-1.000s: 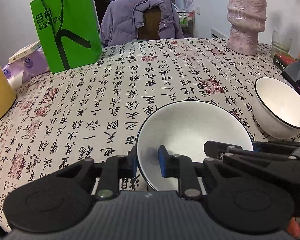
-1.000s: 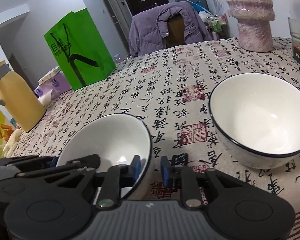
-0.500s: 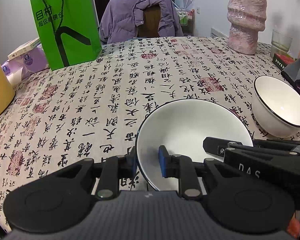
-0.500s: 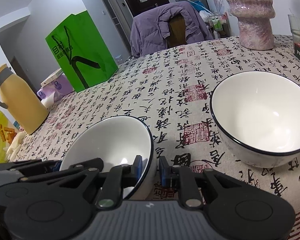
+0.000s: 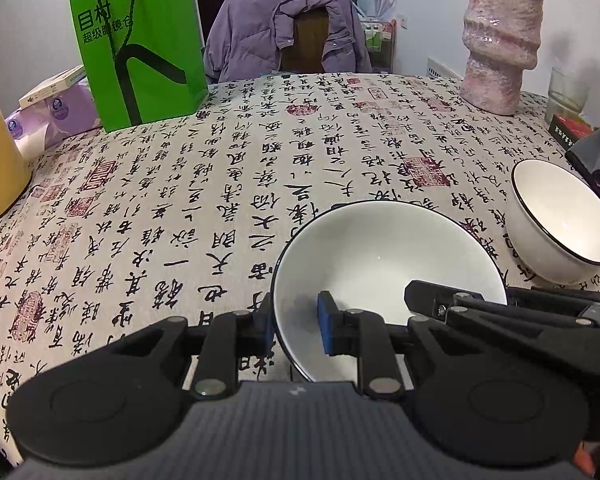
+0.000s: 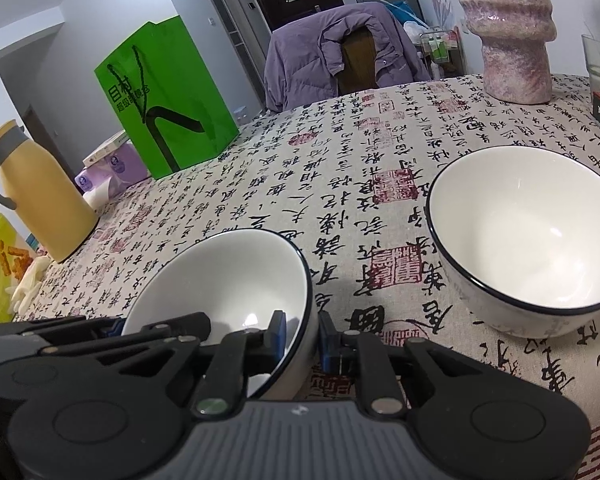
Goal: Organize plates and bowls
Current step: 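Lift the white bowl off the table with both grippers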
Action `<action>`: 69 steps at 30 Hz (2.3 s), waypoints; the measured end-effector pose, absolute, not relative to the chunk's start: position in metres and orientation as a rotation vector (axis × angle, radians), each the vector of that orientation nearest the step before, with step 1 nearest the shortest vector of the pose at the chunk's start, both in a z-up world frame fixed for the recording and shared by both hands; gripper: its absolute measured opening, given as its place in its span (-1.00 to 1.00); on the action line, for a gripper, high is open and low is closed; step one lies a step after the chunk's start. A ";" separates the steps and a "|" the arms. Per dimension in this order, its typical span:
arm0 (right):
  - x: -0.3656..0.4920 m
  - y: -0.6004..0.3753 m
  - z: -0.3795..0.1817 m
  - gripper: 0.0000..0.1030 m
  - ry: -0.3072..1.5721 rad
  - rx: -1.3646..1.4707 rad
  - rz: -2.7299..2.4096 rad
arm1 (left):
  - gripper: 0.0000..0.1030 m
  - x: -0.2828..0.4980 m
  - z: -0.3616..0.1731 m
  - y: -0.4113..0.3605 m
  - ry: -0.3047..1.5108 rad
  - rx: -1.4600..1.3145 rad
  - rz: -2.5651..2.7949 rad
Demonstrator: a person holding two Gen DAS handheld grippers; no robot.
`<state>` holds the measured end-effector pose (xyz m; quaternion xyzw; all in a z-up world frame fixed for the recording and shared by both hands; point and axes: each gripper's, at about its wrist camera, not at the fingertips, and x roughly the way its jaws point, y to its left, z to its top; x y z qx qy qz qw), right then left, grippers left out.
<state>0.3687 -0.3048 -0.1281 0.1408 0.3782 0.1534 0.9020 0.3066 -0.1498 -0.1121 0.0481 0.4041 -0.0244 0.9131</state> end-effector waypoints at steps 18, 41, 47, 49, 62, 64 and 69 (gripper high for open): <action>0.364 -0.306 -0.124 -0.70 0.747 0.296 0.320 | -0.58 0.301 -0.107 -0.148 0.820 0.060 -0.039; 0.337 -0.310 -0.099 -0.70 0.638 0.300 0.311 | -0.58 0.275 -0.082 -0.150 0.728 0.041 -0.047; 0.330 -0.310 -0.094 -0.70 0.615 0.298 0.312 | -0.58 0.269 -0.077 -0.150 0.706 0.042 -0.046; 0.328 -0.310 -0.093 -0.70 0.607 0.297 0.313 | -0.58 0.268 -0.076 -0.149 0.700 0.039 -0.046; 0.315 -0.307 -0.085 -0.70 0.566 0.288 0.310 | -0.58 0.255 -0.068 -0.147 0.657 0.044 -0.055; 0.312 -0.306 -0.083 -0.70 0.559 0.287 0.312 | -0.58 0.252 -0.067 -0.147 0.650 0.045 -0.054; 0.307 -0.303 -0.078 -0.70 0.543 0.277 0.319 | -0.58 0.245 -0.063 -0.143 0.644 0.041 -0.051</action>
